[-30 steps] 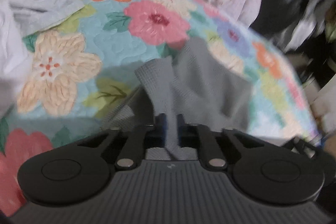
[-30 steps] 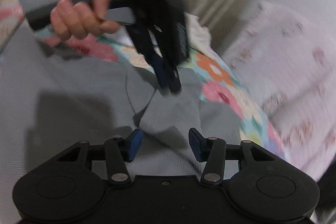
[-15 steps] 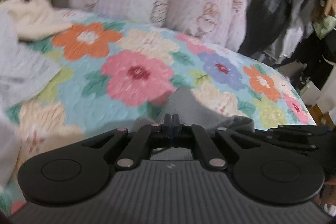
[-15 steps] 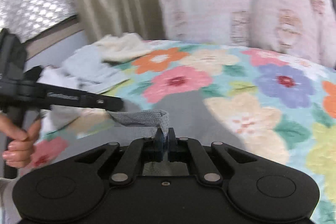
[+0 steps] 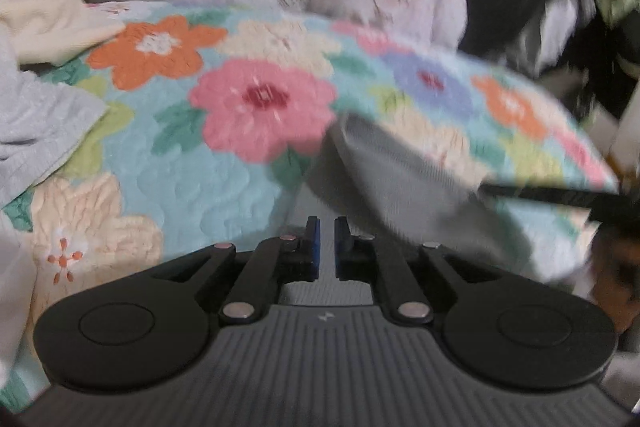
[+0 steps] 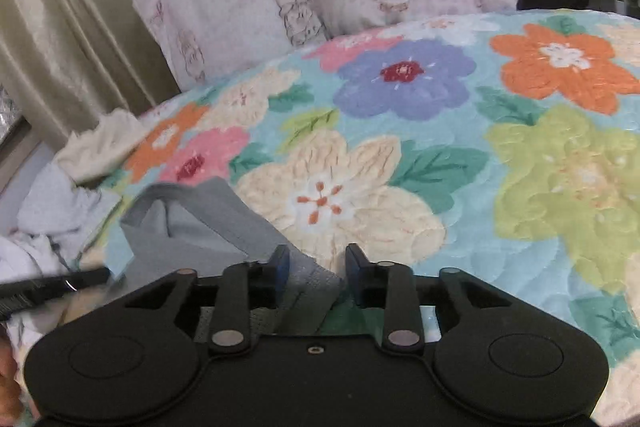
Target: Fold clothes
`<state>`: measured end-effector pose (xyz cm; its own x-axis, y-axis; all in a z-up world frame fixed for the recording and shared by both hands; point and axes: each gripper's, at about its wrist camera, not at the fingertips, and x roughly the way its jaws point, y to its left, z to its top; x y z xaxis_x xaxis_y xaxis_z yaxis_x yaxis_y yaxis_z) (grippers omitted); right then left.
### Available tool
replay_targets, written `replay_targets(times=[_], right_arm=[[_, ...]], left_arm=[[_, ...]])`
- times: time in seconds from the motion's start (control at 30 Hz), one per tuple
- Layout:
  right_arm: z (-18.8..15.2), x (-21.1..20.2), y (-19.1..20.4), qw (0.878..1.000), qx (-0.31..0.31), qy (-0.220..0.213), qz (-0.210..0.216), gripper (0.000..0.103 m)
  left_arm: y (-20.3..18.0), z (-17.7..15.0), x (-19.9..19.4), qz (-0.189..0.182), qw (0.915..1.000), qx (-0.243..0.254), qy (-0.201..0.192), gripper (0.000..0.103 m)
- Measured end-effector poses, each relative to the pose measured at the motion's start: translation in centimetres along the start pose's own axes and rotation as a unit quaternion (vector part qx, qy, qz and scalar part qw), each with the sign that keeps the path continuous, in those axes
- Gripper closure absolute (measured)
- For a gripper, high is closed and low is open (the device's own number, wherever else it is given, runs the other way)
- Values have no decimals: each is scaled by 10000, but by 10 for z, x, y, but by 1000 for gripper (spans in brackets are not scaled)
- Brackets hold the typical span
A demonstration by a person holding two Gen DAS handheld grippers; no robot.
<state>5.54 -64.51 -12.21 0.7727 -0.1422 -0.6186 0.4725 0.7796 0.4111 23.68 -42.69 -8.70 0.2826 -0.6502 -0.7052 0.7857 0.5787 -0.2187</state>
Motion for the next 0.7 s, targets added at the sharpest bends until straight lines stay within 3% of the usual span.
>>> replay_targets(times=[0.07, 0.17, 0.23, 0.3, 0.37, 0.4, 0.43, 0.57, 0.63, 0.7], right_arm=[[-1, -10, 3, 9988, -130, -102, 460, 66], [-5, -17, 19, 9942, -711, 20, 801, 59], [-10, -12, 38, 9874, -1398, 158, 724, 46], [-17, -1, 55, 9777, -2024, 287, 486, 42], [-23, 17, 64, 9691, -2440, 353, 70, 52], [-23, 21, 63, 9703, -2392, 349, -25, 84], [-21, 22, 59, 9747, -2210, 325, -9, 101], [-11, -14, 30, 9928, -1036, -560, 231, 101], [-10, -27, 16, 9947, -660, -786, 13, 101], [-9, -20, 9, 9940, -809, -614, -402, 101]], left_arm=[[-5, -3, 10, 90, 9993, 264, 233, 90], [-11, -5, 19, 263, 9979, 436, 404, 89], [-11, -3, 21, 341, 9982, 289, 408, 89], [-9, -1, 22, 385, 9985, 47, 398, 89], [-8, 0, 22, 472, 9979, -77, 428, 89], [-8, -1, 22, 527, 9976, -103, 428, 89], [-7, -1, 22, 576, 9973, -140, 425, 89], [2, -2, 16, 658, 9956, -552, 364, 95], [8, -3, 15, 736, 9943, -689, 345, 96], [9, -3, 14, 858, 9933, -698, 335, 96]])
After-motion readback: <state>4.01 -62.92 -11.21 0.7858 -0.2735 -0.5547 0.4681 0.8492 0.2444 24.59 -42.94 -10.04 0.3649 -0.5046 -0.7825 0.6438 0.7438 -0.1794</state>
